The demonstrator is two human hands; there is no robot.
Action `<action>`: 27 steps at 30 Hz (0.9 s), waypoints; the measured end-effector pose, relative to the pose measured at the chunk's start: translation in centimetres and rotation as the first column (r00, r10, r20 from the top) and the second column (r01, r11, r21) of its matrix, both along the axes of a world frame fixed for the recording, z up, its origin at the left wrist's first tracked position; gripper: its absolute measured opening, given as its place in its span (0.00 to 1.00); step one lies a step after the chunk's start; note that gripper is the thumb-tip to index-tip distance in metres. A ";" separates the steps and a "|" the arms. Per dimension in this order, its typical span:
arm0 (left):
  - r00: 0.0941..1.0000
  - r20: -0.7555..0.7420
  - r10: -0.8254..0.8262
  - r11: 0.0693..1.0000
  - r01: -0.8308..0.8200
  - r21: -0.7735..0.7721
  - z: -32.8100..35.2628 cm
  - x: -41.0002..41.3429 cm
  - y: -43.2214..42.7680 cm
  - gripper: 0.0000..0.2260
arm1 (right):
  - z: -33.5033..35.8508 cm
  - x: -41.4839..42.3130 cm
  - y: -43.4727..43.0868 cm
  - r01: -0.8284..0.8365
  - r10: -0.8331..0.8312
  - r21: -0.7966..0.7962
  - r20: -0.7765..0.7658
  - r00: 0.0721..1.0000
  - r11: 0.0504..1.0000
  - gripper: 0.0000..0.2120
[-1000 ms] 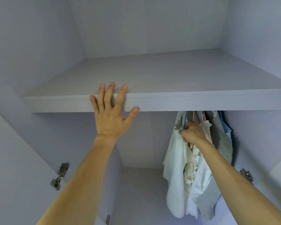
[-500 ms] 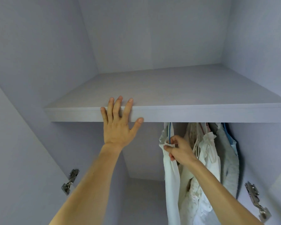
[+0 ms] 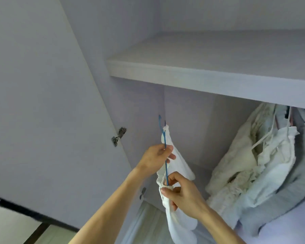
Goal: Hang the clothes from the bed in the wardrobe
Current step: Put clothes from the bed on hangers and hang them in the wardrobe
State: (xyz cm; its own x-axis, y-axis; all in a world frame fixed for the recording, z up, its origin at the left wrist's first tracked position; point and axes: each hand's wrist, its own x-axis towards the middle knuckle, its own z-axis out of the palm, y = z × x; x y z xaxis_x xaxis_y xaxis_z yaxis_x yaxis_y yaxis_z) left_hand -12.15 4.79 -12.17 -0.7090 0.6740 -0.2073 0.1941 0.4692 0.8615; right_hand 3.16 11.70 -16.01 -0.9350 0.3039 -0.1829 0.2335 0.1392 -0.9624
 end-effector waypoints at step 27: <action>0.566 0.361 0.741 0.592 -0.805 0.048 -4.2 26.9 -37.1 0.18 | -1.3 9.8 -24.6 -0.721 0.719 0.014 0.056 0.692 0.693 0.08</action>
